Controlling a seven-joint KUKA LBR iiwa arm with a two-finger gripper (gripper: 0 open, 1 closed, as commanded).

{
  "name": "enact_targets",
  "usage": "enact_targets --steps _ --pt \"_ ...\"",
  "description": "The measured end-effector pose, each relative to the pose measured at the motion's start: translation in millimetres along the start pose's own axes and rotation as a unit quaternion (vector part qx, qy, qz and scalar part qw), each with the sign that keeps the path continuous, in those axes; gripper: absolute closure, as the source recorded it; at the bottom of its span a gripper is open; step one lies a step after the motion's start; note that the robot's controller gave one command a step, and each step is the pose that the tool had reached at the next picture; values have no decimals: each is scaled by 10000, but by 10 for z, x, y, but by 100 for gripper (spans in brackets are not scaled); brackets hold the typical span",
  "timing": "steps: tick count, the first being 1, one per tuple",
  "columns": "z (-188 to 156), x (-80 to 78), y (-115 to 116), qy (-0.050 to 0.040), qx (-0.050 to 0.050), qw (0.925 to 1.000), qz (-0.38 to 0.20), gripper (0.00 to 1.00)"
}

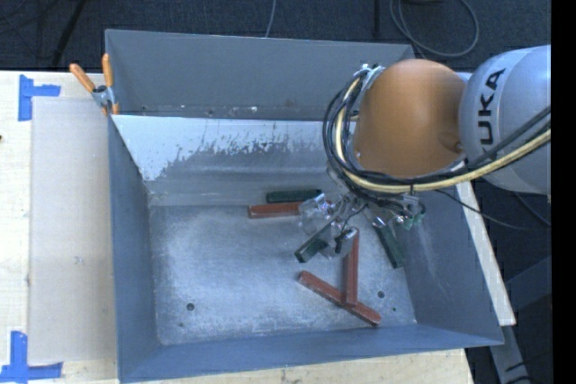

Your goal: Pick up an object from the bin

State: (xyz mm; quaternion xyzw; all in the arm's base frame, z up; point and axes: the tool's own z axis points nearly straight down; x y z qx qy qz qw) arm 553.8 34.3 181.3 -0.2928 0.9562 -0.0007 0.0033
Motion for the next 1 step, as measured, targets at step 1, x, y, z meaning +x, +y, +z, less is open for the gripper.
enact_targets --steps 1 --pt "-599 -30 -80 -8 3 9996 -266 100"
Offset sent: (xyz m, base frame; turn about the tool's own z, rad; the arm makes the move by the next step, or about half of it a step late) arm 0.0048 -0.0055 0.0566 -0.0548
